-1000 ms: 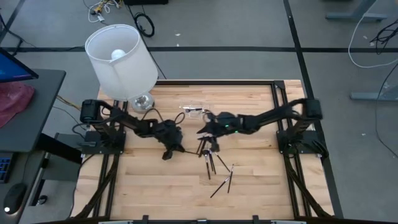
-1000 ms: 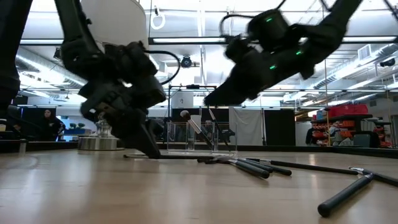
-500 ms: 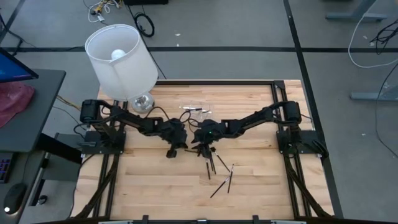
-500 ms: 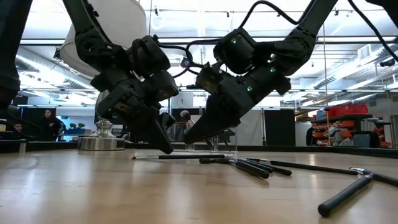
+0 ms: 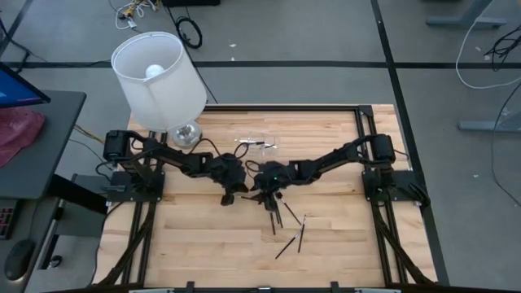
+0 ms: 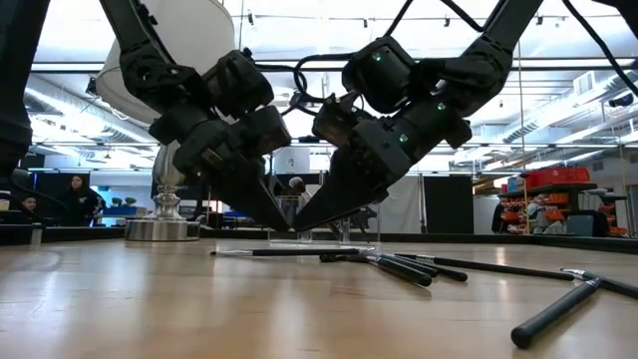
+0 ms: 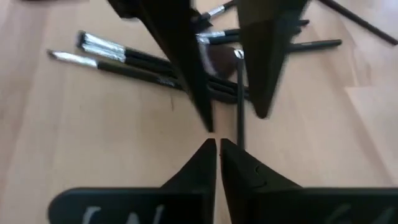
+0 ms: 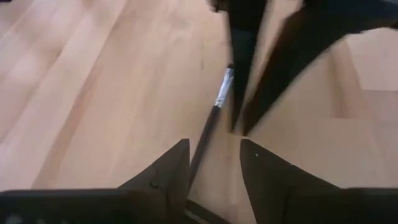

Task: Put items in baskets/containers
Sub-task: Put the black eyeshadow brush into the transparent organizer

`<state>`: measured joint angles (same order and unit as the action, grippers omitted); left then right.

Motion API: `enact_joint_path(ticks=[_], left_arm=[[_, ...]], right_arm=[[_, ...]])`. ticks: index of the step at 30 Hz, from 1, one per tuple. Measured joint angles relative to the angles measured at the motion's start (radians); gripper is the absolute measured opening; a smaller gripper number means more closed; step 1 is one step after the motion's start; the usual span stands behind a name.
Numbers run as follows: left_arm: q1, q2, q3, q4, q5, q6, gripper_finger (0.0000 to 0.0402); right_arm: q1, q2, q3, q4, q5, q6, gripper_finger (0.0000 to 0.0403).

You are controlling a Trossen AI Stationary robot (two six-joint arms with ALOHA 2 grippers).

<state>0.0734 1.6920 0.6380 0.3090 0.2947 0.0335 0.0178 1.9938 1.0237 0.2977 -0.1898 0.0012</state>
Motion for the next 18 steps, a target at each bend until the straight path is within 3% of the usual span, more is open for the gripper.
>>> enact_joint_path(ticks=[8, 13, 15, 18], left_arm=[[-0.069, 0.004, -0.002, -0.007, -0.027, -0.024, 0.0114], [-0.116, 0.004, -0.003, -0.017, -0.155, -0.022, 0.017], [-0.124, 0.004, -0.012, -0.018, -0.223, -0.022, 0.0183], [-0.118, 0.004, -0.029, -0.019, -0.248, -0.022, 0.0192]], right_arm=[[-0.002, 0.0, 0.0, -0.01, -0.001, 0.031, 0.0146], [-0.002, 0.0, 0.0, -0.008, -0.001, 0.044, 0.0146], [-0.002, 0.0, 0.0, -0.008, -0.001, 0.044, 0.0146], [-0.002, 0.0, 0.0, -0.008, -0.001, 0.044, 0.0146]])
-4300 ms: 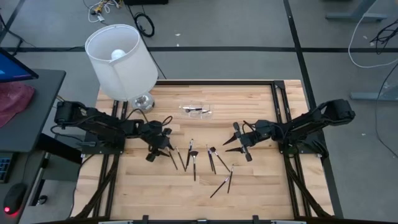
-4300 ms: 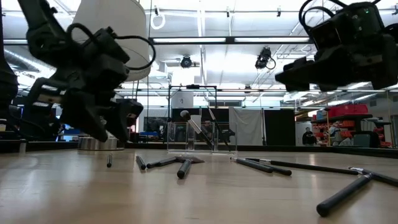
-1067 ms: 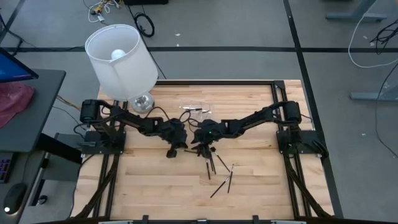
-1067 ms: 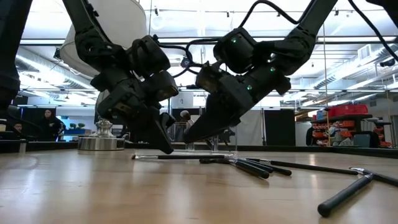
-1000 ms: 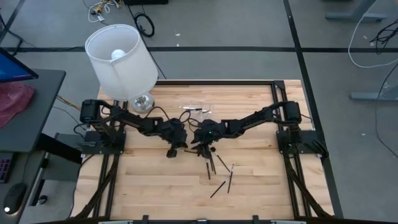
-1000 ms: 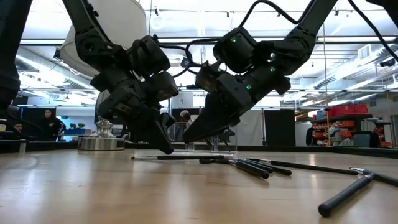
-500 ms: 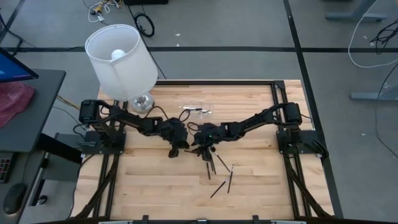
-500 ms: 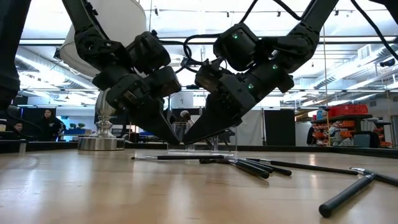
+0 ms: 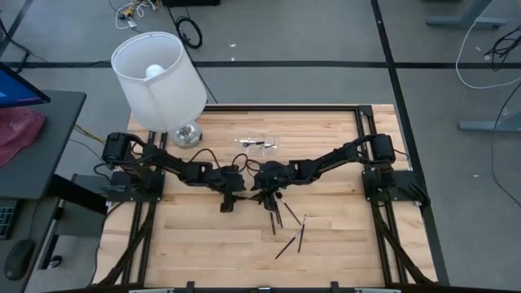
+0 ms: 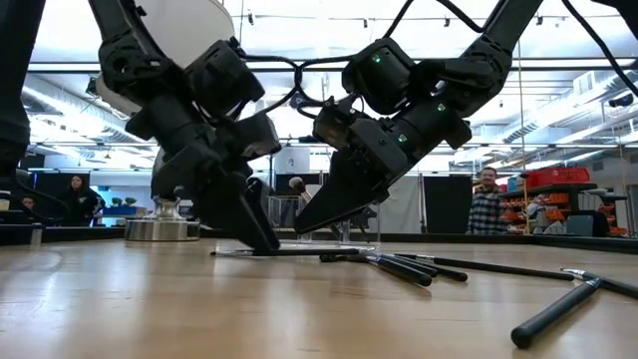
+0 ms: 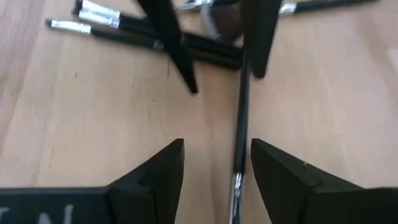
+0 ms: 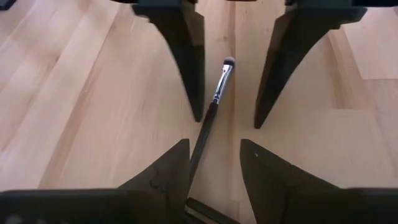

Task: Put items in baskets/containers
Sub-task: Put the black eyeshadow brush into the transparent organizer

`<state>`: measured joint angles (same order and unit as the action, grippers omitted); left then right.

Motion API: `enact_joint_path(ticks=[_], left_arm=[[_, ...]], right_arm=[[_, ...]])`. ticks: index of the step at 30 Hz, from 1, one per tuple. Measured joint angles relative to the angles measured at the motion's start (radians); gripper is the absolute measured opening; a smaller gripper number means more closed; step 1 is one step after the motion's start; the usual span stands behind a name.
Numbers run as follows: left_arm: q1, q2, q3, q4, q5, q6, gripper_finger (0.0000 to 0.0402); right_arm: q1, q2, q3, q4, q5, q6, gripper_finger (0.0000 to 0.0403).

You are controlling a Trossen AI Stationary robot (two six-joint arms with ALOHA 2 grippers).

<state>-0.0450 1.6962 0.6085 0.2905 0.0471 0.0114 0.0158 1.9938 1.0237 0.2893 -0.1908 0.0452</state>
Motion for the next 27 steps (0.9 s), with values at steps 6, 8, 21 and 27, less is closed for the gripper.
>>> enact_joint_path(ticks=[6, 8, 21, 27], left_arm=[[0.003, 0.0, -0.023, 0.017, 0.0, 0.0, 0.0182], [0.003, 0.002, -0.024, 0.018, -0.002, 0.0, 0.0175], [0.003, 0.082, -0.023, 0.085, 0.024, 0.035, 0.0015], [0.003, 0.083, -0.024, 0.096, 0.012, 0.06, 0.0028]], right_arm=[[0.0, 0.0, 0.0, 0.001, 0.0, 0.0, 0.0146], [0.0, 0.0, 0.0, 0.003, 0.0, 0.0, 0.0146], [0.0, 0.053, -0.003, 0.044, 0.078, -0.011, 0.0146], [-0.002, 0.042, -0.001, 0.056, 0.078, 0.006, 0.0146]])
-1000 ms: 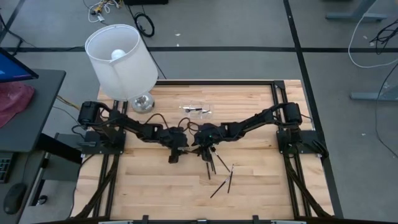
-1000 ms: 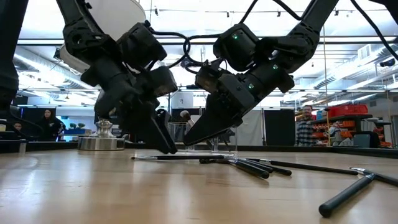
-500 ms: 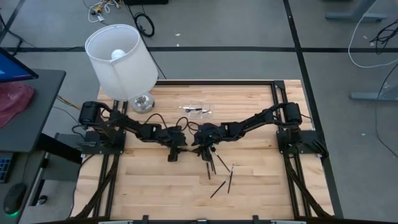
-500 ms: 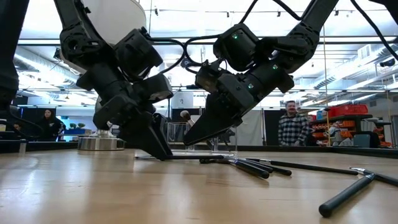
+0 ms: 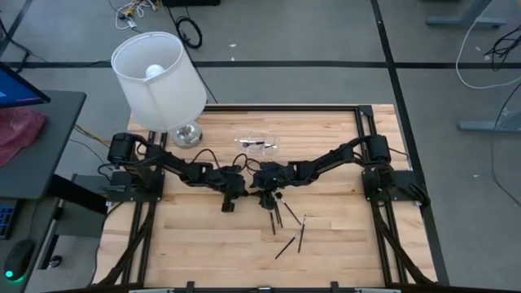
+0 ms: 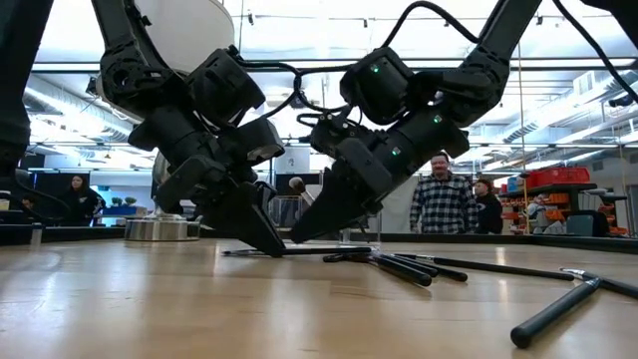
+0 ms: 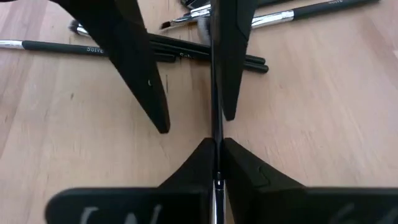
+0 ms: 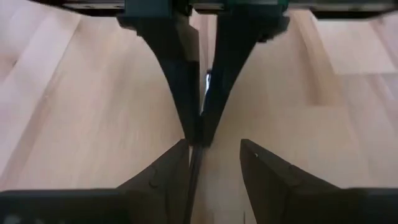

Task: Put items in baskets/containers
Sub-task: Put the black eyeshadow brush into the transparent organizer

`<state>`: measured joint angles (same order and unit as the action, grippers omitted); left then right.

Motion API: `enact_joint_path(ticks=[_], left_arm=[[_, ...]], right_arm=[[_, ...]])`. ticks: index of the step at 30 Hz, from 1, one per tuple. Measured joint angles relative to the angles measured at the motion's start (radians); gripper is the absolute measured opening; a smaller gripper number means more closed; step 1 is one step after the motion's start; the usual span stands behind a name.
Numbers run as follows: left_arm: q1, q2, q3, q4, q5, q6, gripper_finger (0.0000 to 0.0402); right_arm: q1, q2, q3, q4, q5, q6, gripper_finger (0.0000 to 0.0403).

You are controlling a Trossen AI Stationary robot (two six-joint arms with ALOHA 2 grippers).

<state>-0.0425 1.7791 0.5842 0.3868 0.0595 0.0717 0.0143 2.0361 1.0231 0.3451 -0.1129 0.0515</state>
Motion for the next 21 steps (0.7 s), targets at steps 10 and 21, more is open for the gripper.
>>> enact_joint_path(ticks=[10, 21], left_arm=[[-0.001, -0.035, 0.039, -0.045, -0.024, 0.054, 0.0023], [-0.001, -0.036, 0.12, -0.124, -0.077, 0.113, 0.0018]], right_arm=[[0.0, 0.0, 0.001, -0.065, -0.022, 0.012, 0.0146], [-0.002, 0.004, 0.001, -0.073, -0.069, -0.011, 0.013]])
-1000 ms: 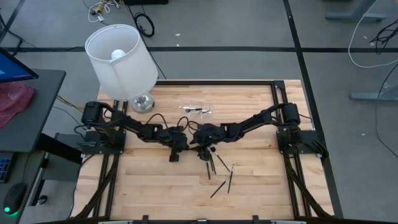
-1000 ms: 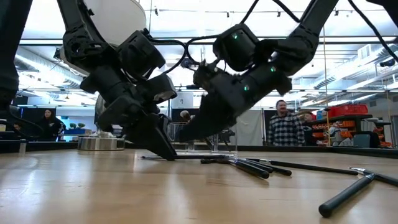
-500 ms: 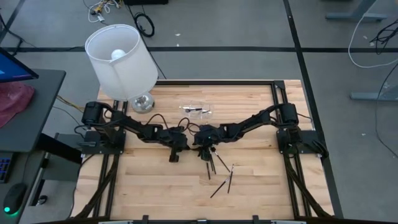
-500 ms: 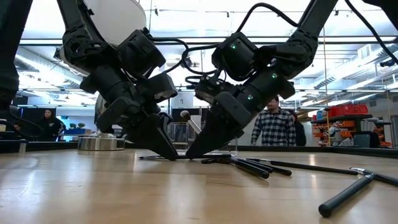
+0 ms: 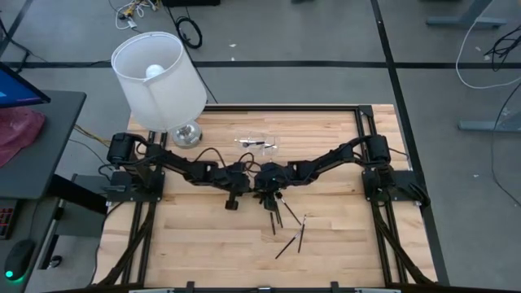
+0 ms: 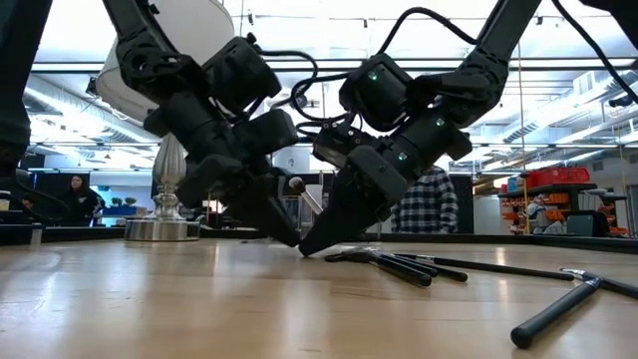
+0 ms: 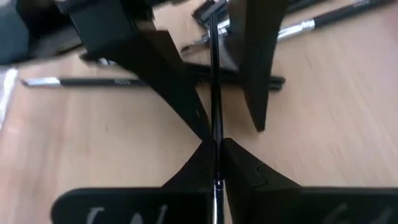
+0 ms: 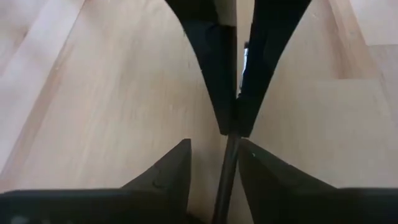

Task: Put items in baskets/containers
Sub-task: Put the black eyeshadow brush into the transparent organizer

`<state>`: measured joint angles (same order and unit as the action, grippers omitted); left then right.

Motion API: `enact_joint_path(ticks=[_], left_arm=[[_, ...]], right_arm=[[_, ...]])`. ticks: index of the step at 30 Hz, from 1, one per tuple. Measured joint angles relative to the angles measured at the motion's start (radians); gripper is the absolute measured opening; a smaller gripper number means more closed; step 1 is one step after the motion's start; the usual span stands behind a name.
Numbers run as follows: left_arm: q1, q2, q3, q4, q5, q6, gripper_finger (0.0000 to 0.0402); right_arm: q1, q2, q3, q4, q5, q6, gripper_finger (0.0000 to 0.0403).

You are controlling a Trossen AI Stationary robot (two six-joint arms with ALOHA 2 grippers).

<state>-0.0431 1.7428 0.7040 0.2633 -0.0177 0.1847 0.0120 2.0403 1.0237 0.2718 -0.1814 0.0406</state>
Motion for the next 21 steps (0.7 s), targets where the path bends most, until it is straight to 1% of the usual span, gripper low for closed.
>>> enact_joint_path(ticks=[4, 7, 11, 14, 21], left_arm=[[-0.001, 0.0, 0.038, -0.08, -0.016, 0.012, 0.0029], [-0.004, -0.002, 0.06, -0.13, -0.019, 0.011, 0.0024], [-0.01, -0.003, 0.07, -0.152, -0.028, 0.006, 0.0017], [-0.011, -0.003, 0.07, -0.152, -0.041, 0.029, 0.0028], [-0.013, -0.003, 0.07, -0.151, -0.07, 0.039, 0.0071]], right_arm=[[0.001, 0.0, 0.0, -0.005, 0.034, -0.004, 0.0094], [-0.007, 0.0, 0.0, -0.008, 0.038, -0.019, 0.0061], [-0.014, 0.001, 0.001, -0.013, 0.032, -0.01, 0.0026], [-0.015, 0.001, 0.001, -0.013, 0.027, -0.011, 0.0018], [-0.016, 0.001, 0.001, -0.011, 0.005, -0.015, 0.0016]])
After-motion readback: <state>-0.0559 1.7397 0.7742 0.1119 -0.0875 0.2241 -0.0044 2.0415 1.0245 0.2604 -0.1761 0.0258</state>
